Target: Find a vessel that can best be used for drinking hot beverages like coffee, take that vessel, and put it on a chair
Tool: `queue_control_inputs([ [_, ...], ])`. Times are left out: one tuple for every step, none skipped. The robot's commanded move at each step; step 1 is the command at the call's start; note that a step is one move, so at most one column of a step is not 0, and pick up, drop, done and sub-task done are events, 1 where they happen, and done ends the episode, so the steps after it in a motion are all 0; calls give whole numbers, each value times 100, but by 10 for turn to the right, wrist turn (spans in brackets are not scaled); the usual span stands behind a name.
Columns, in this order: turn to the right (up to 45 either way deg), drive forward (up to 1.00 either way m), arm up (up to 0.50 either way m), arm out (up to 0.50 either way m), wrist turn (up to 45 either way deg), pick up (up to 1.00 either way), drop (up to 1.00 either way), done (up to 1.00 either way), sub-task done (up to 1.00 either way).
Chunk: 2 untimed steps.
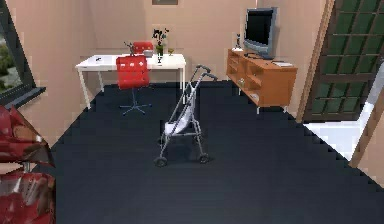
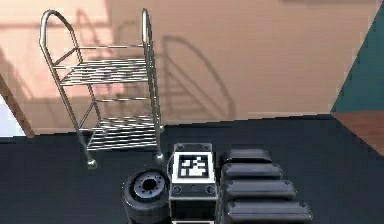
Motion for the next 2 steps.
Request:
queue_control_inputs([
  [-30, 0, 0, 0, 0, 0, 0, 0, 0],
  [-30, 0, 0, 0, 0, 0, 0, 0, 0],
])
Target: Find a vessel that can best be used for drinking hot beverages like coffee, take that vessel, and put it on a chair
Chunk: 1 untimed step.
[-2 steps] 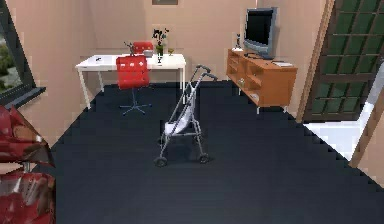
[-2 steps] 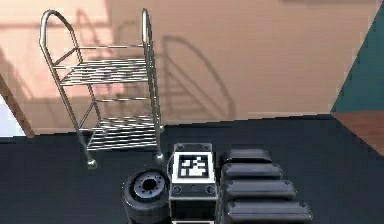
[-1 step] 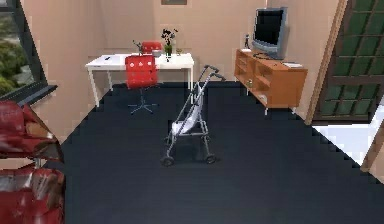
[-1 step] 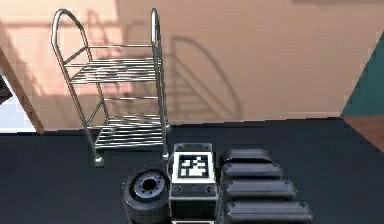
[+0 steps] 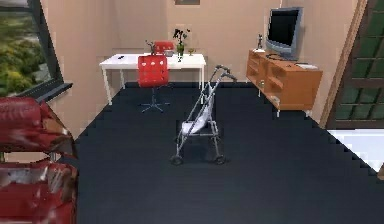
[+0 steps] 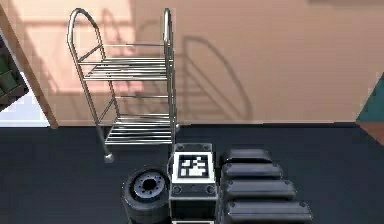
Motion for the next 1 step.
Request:
queue_control_inputs([
  [0, 35, 0, 0, 0, 0, 0, 0, 0],
])
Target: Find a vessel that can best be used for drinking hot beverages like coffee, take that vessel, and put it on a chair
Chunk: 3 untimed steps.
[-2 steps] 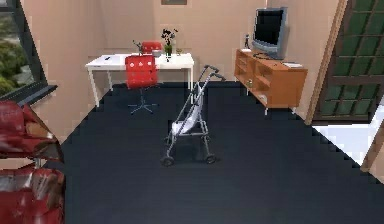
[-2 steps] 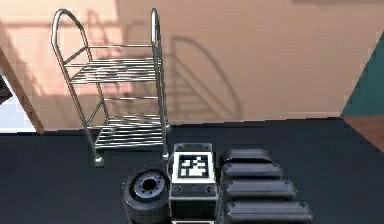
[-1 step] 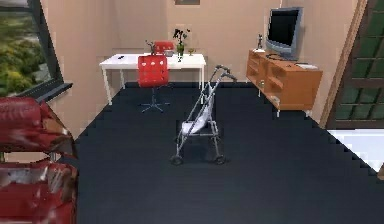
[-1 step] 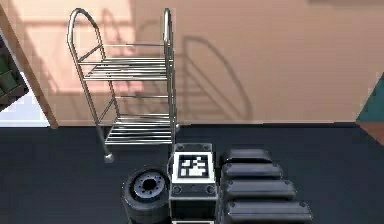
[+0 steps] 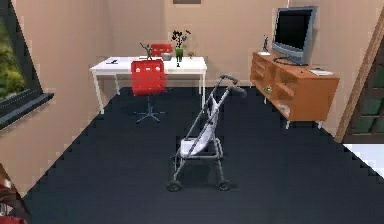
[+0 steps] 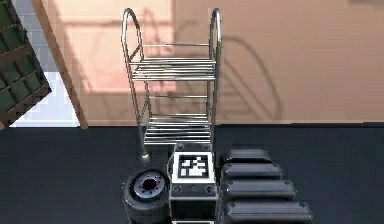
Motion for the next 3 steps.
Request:
queue_control_inputs([
  [-210, 0, 0, 0, 0, 0, 0, 0, 0],
  [0, 45, 0, 0, 0, 0, 0, 0, 0],
  [0, 80, 0, 0, 0, 0, 0, 0, 0],
])
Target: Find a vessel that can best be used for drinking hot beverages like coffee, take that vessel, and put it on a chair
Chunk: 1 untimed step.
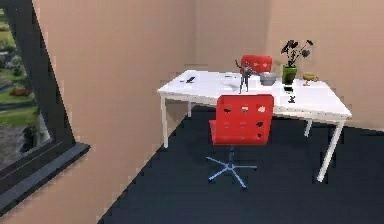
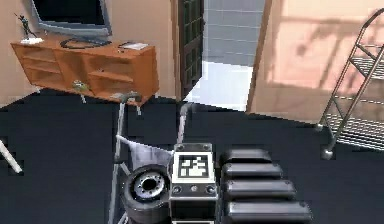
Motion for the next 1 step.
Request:
queue_control_inputs([
  [-30, 0, 0, 0, 0, 0, 0, 0, 0],
])
